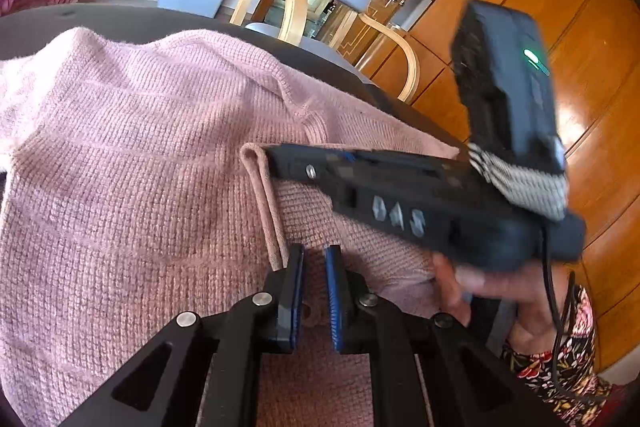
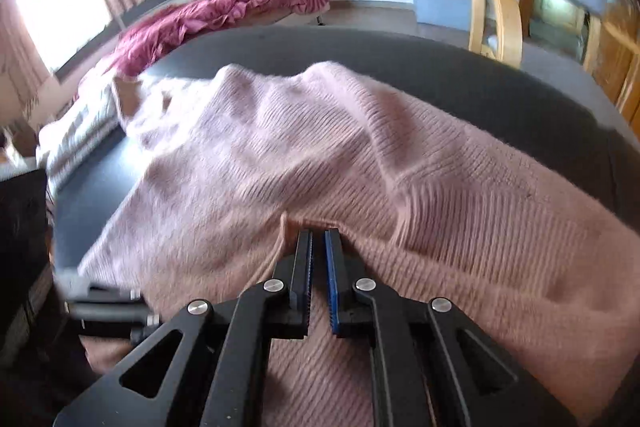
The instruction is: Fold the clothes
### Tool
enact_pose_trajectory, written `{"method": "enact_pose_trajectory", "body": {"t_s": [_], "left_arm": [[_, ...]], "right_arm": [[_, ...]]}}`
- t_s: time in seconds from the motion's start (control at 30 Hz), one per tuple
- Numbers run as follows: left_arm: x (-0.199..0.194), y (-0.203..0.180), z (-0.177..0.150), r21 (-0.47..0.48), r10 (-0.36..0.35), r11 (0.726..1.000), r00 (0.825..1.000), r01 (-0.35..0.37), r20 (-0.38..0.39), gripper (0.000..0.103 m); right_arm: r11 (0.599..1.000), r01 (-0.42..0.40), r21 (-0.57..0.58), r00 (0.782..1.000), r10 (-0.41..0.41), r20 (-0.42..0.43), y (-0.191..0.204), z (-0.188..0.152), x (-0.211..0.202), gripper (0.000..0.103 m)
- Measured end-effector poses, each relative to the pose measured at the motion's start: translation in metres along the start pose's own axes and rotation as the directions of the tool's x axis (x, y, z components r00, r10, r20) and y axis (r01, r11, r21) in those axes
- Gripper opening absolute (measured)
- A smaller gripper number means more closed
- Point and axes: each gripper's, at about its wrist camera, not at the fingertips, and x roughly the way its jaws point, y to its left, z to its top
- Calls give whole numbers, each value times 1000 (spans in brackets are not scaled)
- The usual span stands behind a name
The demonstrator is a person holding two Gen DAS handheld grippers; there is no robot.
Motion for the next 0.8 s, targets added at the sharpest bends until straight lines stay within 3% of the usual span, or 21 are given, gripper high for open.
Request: {"method": "enact_pose_trajectory", "body": {"t_s": [0.17,0.27,0.37,0.47,0.6,0.73,0.8], "left_arm": [[-7,10,3,-35,-42,998,999,42,7,10],[-26,24,6,-65,-51,996,997,54,58,17],[-55,48,13,-99,-6,995,987,23,163,18],[-82,89,25,-195,97,980,964,-48,247,20],[-119,161,42,-371,298,912,903,-173,310,25],[-146,223,57,-568,469,789,827,-235,309,35],[-156,245,65,-618,533,744,784,-255,318,36]], "right_arm": [[993,-72,97,997,69,36,-16,-5,-8,6],[995,-81,55,995,78,60,-3,-17,-28,8],[996,-89,14,993,88,79,9,-28,-46,8],[997,-71,-23,997,71,0,17,-39,-29,8],[996,-92,11,996,92,10,13,-39,-26,8],[993,-115,40,993,114,21,10,-40,-24,8],[991,-123,53,992,121,25,11,-41,-22,8]]}}
